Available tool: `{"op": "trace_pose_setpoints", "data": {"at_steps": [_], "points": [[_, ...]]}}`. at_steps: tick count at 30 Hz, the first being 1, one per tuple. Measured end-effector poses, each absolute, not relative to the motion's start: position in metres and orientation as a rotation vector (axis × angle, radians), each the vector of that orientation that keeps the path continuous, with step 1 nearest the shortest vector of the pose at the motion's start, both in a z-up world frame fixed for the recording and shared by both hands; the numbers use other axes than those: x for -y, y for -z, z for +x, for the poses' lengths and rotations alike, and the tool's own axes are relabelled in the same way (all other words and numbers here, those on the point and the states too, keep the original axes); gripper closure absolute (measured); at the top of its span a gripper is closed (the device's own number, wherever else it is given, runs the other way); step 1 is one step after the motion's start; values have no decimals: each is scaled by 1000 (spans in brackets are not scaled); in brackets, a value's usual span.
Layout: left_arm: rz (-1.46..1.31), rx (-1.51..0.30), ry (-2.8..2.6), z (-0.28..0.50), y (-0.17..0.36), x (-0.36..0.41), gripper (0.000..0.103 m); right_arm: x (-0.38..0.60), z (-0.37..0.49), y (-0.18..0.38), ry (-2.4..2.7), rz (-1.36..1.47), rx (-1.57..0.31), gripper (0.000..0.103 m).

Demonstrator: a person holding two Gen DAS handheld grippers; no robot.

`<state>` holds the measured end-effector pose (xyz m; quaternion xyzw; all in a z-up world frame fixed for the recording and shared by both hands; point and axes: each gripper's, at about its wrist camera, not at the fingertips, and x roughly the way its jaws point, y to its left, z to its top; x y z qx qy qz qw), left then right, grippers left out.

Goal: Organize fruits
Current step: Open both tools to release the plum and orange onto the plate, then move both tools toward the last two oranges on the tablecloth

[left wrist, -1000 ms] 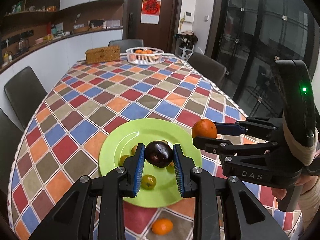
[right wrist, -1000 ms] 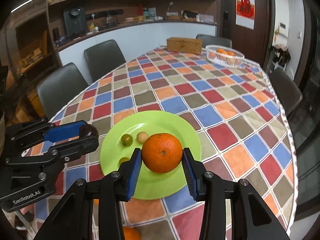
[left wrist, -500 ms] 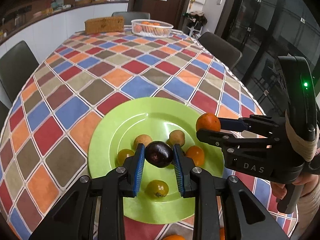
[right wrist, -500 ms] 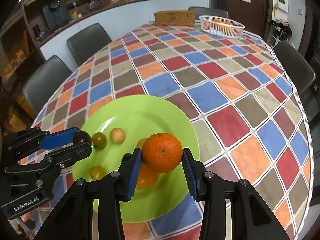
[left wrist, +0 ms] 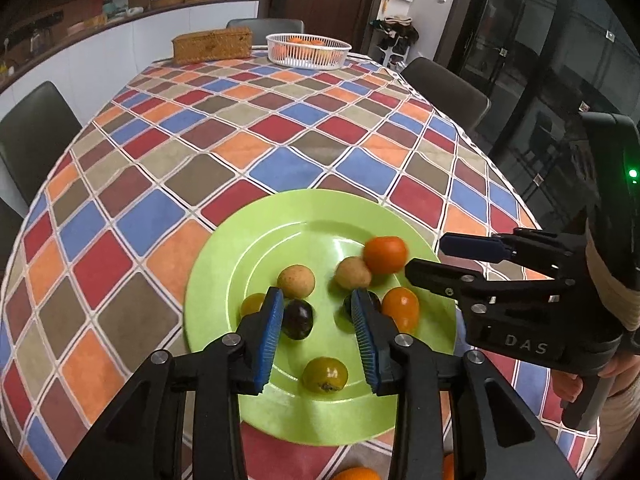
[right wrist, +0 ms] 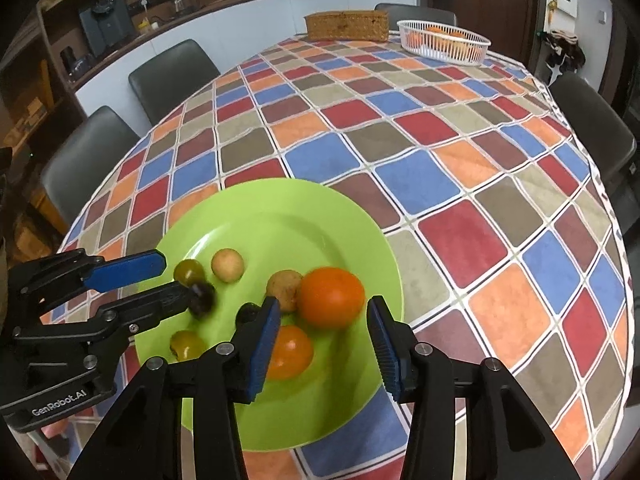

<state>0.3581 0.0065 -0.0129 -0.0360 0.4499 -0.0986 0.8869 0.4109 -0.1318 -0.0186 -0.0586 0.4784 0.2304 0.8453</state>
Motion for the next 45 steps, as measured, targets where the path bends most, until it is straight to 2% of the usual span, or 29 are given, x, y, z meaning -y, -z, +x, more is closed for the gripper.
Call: {"op": "trace_pose_setpoints", "data": {"at_steps": [6, 8, 13, 16, 19, 26, 34, 45], "points": [[-32, -860, 190, 331, -16, -7, 64, 134, 385, -8, -478, -146, -931, 57], [0, -827, 181, 319, -27, -5, 62, 135, 374, -18, -474, -154, -900, 51], [58, -779, 178, 294, -44, -2, 60, 136, 344, -43, -460, -180, -823, 50], [65, -753, 190, 276, -53, -3, 55, 139, 326, -55, -453, -169, -794, 50], [77, -729, 201, 258, -60, -2, 50, 142, 306, -64, -444, -159, -770, 43], [105, -688, 226, 224, -67, -3, 41, 146, 264, -74, -400, -151, -723, 42], [138, -710, 271, 205, -49, -4, 38, 144, 231, -63, -365, -128, -731, 42], [193, -750, 326, 197, -15, -4, 38, 140, 216, -13, -332, -97, -871, 42]]}}
